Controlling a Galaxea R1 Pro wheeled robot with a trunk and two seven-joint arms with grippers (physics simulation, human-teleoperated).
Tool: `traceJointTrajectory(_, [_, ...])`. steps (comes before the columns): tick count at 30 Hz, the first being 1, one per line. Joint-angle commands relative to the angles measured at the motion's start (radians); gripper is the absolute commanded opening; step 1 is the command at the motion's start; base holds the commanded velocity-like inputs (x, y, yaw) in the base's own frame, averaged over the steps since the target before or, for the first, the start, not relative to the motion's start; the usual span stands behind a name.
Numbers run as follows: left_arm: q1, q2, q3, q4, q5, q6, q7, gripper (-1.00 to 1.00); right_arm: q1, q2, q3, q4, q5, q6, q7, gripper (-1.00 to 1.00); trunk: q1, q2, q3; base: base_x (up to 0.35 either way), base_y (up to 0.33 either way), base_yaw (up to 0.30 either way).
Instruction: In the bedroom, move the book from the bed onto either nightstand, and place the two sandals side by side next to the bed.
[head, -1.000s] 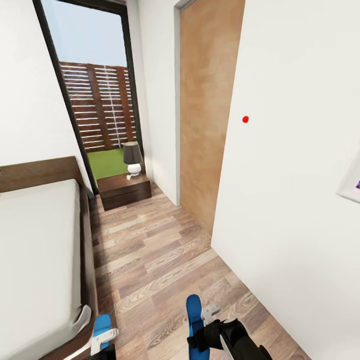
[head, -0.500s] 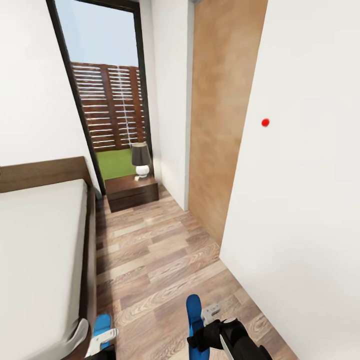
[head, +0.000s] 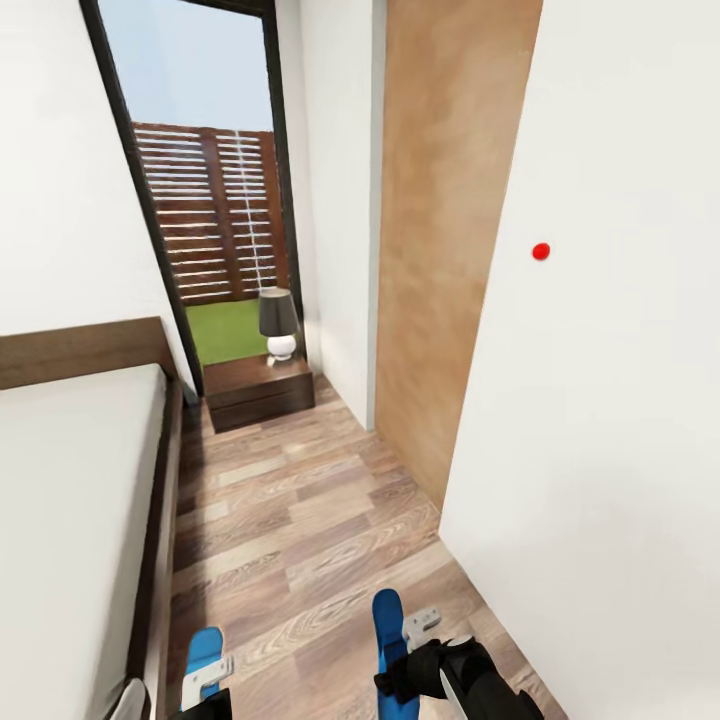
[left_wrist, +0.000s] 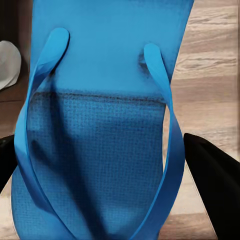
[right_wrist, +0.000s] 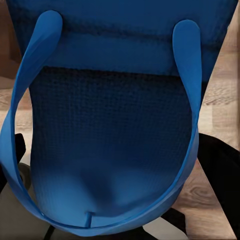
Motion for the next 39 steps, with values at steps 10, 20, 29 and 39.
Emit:
traceJointTrajectory(10, [-0.001, 0.0, 0.005, 0.0, -0.012, -0.003, 0.005, -1.0, -0.001, 0.0, -0.001, -0.002, 0.009, 0.004, 0.008, -1.0, 0.001, -0.002, -0.002, 0.298, -0.123, 0.194])
traceJointTrajectory(20, [-0.001, 0.0, 0.005, 0.0, -0.012, -0.003, 0.005, -1.0, -0.001, -0.002, -0.001, -0.002, 0.009, 0.004, 0.009, -1.0, 0.001, -0.002, -0.002, 0.297, -0.123, 0.163])
traceJointTrajectory(29, [-0.001, 0.0, 0.005, 0.0, -0.012, -0.003, 0.005, -1.0, -0.001, -0.003, -0.001, -0.002, 0.009, 0.004, 0.009, -1.0, 0.001, -0.002, -0.002, 0.297, -0.123, 0.084])
traceJointTrajectory(39, [-0.001, 0.0, 0.005, 0.0, -0.012, -0.004, 0.005, -1.0, -0.001, -0.003, -0.001, -0.002, 0.009, 0.004, 0.009, -1.0, 0.001, -0.002, -0.002, 0.298, -0.082, 0.26])
